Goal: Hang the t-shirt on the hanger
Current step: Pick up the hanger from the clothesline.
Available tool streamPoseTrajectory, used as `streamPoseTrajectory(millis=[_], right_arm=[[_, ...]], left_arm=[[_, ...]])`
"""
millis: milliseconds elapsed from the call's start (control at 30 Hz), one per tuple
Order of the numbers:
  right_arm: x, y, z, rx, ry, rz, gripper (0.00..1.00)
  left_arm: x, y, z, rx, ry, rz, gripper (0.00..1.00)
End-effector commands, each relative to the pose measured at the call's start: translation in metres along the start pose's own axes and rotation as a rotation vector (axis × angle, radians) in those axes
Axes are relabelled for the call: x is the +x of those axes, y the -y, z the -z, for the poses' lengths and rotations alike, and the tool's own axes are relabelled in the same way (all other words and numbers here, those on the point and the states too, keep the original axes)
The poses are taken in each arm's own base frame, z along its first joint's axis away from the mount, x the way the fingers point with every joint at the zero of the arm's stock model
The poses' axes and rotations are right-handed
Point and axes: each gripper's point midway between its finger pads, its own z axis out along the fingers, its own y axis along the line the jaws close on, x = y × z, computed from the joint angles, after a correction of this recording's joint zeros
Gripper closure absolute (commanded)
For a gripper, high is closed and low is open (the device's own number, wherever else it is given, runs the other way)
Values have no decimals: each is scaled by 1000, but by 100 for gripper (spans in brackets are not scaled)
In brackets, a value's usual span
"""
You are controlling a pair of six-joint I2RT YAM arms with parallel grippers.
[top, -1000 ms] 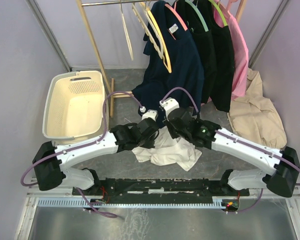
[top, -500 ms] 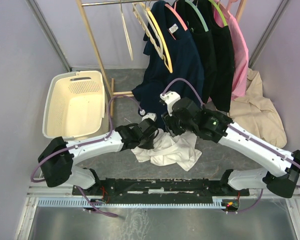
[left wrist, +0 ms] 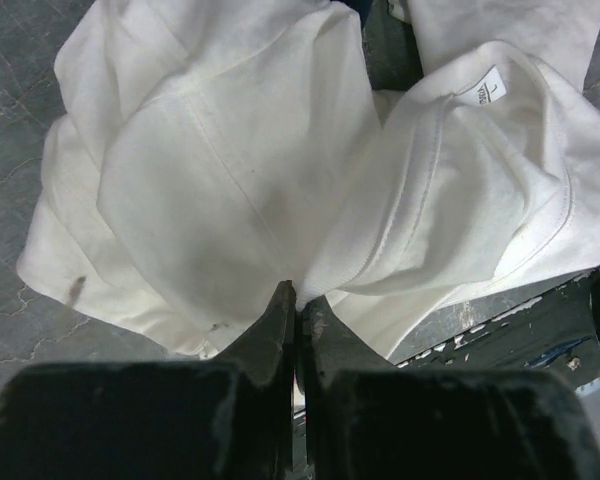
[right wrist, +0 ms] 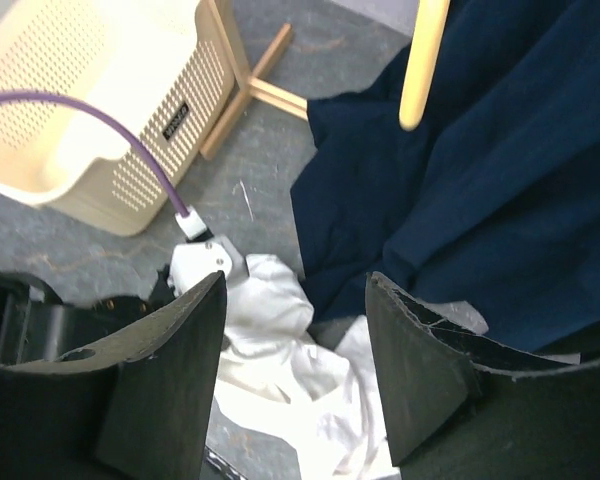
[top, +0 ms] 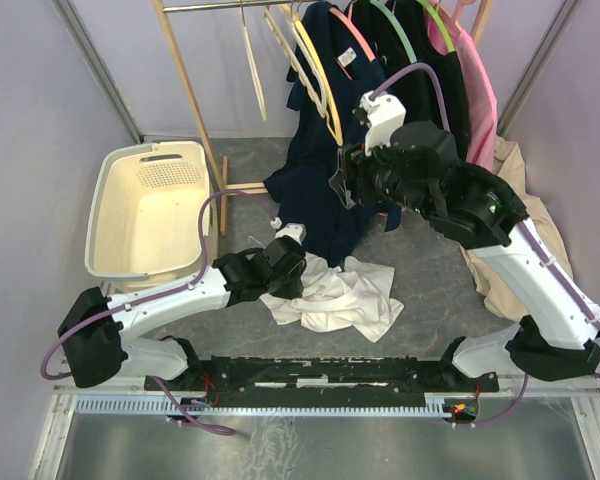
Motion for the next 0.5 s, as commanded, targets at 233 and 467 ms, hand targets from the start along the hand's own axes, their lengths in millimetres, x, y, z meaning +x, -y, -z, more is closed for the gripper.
streamPoseTrajectory(millis=[233, 467], right_arm=[[-70, 31, -24, 129, 162, -8, 35], [-83, 57, -57, 137, 189, -25, 40]], left_arm=[[-6, -2, 14, 21, 37, -35, 97], [-7, -1, 14, 28, 39, -37, 97]])
